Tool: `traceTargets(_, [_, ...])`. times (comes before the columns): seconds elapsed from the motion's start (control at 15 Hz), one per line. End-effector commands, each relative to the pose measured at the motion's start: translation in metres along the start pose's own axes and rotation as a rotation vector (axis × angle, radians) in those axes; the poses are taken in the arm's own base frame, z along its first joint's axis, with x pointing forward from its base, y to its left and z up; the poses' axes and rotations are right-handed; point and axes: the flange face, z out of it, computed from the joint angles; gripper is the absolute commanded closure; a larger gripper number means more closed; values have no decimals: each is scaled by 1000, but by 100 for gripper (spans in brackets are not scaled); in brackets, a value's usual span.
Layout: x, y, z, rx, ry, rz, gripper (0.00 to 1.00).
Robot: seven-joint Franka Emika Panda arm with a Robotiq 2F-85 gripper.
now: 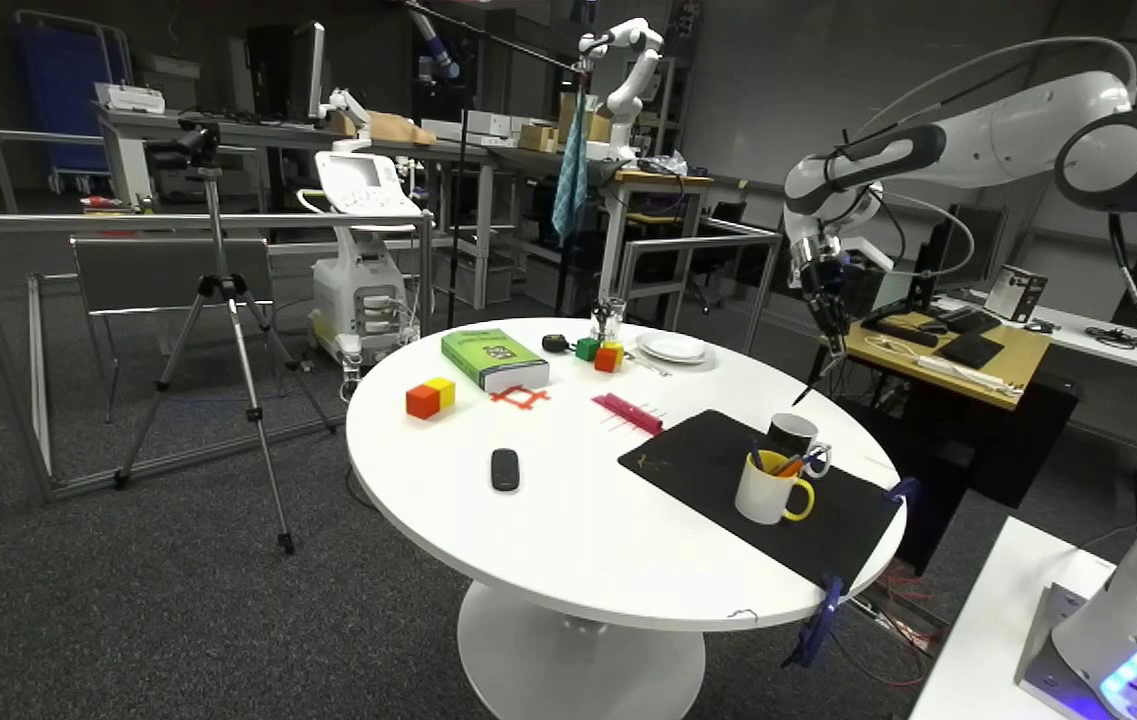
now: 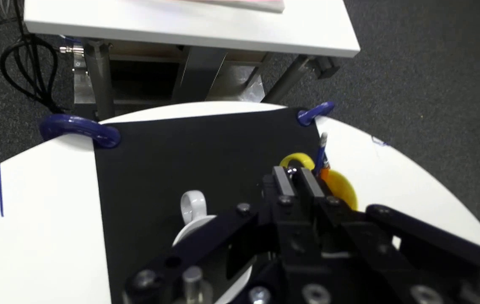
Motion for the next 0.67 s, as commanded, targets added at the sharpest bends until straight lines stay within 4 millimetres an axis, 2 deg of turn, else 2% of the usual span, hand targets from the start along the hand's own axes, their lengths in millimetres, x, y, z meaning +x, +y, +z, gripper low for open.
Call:
traceTargets(0.0, [-43,-32,-17,-1,-48,-85,98])
traceTargets(0.2, [-48,-61,-20,-24,-72,-127,98])
traceTargets(0.4, [-34,-90,-11,-50,-96,-154,98])
traceTargets(0.6, [-15,-118,8,-80,-151,-187,98])
